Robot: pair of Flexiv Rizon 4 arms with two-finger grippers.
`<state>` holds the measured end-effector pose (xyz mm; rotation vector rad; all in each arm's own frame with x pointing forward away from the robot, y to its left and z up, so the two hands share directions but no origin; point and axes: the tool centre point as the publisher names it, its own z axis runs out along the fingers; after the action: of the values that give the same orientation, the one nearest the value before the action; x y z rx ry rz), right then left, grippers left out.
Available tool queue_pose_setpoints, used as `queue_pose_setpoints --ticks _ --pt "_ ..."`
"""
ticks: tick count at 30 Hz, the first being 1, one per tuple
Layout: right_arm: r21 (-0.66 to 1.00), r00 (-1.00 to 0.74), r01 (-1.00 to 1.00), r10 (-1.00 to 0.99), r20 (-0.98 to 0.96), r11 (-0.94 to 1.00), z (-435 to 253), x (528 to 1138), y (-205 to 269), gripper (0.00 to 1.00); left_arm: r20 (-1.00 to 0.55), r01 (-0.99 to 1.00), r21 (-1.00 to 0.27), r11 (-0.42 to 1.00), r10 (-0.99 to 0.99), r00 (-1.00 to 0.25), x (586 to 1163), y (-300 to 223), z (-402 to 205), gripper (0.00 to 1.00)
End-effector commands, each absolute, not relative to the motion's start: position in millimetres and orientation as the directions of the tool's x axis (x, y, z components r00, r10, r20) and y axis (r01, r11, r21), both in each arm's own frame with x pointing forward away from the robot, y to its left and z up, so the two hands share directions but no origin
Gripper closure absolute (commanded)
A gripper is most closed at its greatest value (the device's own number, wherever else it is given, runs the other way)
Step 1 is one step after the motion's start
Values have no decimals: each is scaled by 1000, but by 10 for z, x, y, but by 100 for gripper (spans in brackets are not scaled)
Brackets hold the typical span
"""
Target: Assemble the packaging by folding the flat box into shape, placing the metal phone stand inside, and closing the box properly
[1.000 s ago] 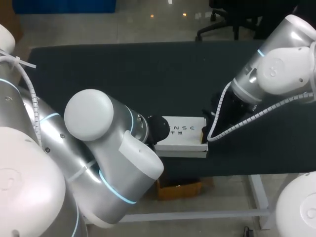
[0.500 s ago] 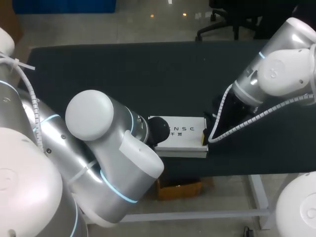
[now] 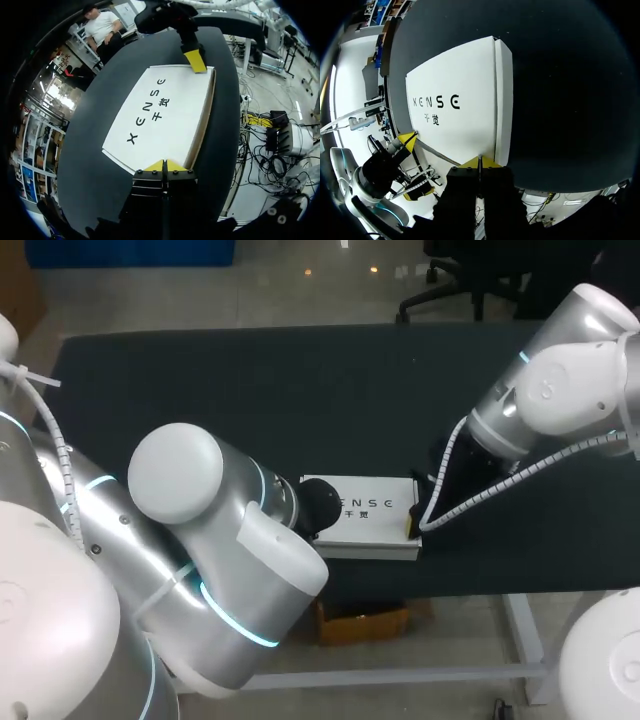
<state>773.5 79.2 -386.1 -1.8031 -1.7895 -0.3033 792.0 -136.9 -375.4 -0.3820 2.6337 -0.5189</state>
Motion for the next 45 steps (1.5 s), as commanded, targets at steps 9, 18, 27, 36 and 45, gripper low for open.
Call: queue_pose_setpoints --ticks 9,18,27,36,45 --pt "-198 52 978 835 547 69 -3772 7731 800 100 -384 -169 -438 883 -354 -853 7868 -1331 -3654 100" --pt "-179 38 981 838 544 72 -3758 7700 821 100 -393 -152 -430 890 -336 -856 7900 -1395 -3643 100" --pt "-215 61 974 838 543 69 -3923 7739 783 100 -350 -168 -406 898 -323 -879 8009 -1461 -3814 100" --pt "-152 29 986 823 567 69 -3692 7712 691 100 -389 -181 -427 886 -361 -848 7903 -1413 -3526 100" --pt "-2 -50 998 797 602 64 -3318 7683 451 79 -371 -265 -438 859 -442 -817 7776 -1439 -3205 0"
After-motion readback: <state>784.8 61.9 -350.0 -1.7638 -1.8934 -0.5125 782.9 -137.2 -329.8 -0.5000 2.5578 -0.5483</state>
